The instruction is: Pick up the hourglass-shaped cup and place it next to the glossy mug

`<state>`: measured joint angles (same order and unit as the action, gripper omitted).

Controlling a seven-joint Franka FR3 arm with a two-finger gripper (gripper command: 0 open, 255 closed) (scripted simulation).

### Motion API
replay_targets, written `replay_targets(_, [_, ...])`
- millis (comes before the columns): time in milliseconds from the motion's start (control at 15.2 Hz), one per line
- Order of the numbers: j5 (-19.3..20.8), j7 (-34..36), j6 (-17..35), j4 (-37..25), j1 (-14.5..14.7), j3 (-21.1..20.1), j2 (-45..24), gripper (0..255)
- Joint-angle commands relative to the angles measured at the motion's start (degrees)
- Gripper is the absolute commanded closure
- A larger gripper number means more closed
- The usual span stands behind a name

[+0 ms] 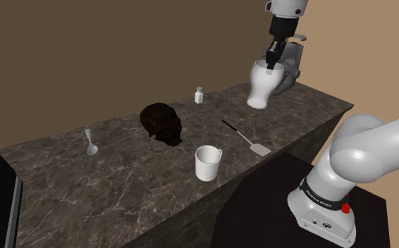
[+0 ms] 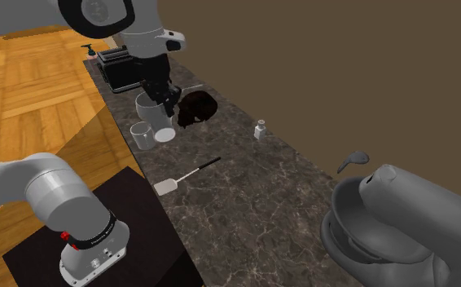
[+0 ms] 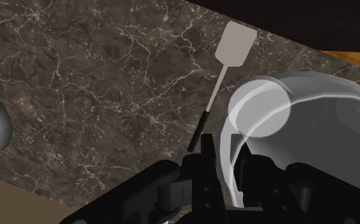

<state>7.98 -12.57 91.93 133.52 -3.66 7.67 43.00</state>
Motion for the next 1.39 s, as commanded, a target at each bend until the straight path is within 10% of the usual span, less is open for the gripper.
replay_targets(0, [-1.3, 2.4, -1.3, 1.4, 0.6, -2.3, 2.5, 255])
replay_targets(462, [-7.6, 11.0, -5.2, 4.9, 3.4, -10.9, 9.4, 255])
replay_targets(1320, [-7.9, 11.3, 3.5, 16.4, 3.7, -11.2, 12.1, 255])
